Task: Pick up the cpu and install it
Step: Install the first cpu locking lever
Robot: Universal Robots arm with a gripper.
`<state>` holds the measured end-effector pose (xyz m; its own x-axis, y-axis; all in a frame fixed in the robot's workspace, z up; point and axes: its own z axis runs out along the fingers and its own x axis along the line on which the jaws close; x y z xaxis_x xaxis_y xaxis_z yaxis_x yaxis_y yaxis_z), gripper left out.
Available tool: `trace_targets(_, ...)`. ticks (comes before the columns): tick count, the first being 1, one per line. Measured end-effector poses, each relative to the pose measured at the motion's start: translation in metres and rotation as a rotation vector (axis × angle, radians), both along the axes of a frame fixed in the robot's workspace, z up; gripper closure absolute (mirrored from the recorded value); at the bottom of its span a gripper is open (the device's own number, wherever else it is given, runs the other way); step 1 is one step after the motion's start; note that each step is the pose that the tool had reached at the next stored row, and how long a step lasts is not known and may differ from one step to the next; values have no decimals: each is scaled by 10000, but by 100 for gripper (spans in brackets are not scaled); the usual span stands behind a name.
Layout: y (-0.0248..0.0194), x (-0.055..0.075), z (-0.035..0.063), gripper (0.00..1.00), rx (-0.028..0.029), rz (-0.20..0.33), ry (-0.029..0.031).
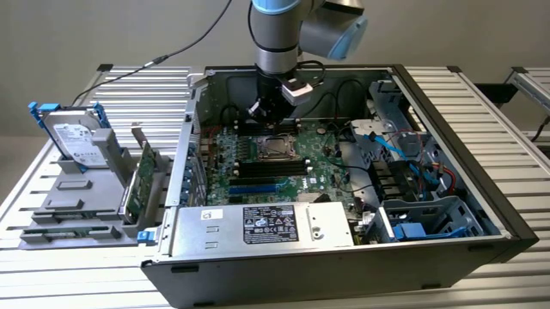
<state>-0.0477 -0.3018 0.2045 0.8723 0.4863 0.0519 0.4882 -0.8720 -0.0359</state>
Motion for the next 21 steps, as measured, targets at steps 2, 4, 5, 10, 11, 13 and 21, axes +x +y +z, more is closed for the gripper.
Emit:
trace_targets(2,0,7,-1,89,1,59,0)
trace_targets(4,0,12,-1,89,0,108,1)
trace_targets(5,0,12,-2,89,0,127,1)
trace_targets(10,-1,15,-4,89,0,209,4)
trace_targets(11,0,16,-5,89,0,222,4)
trace_targets(13,-1,18,-10,89,0,241,5)
trace_targets(21,-1,23,-24,89,0,302,19)
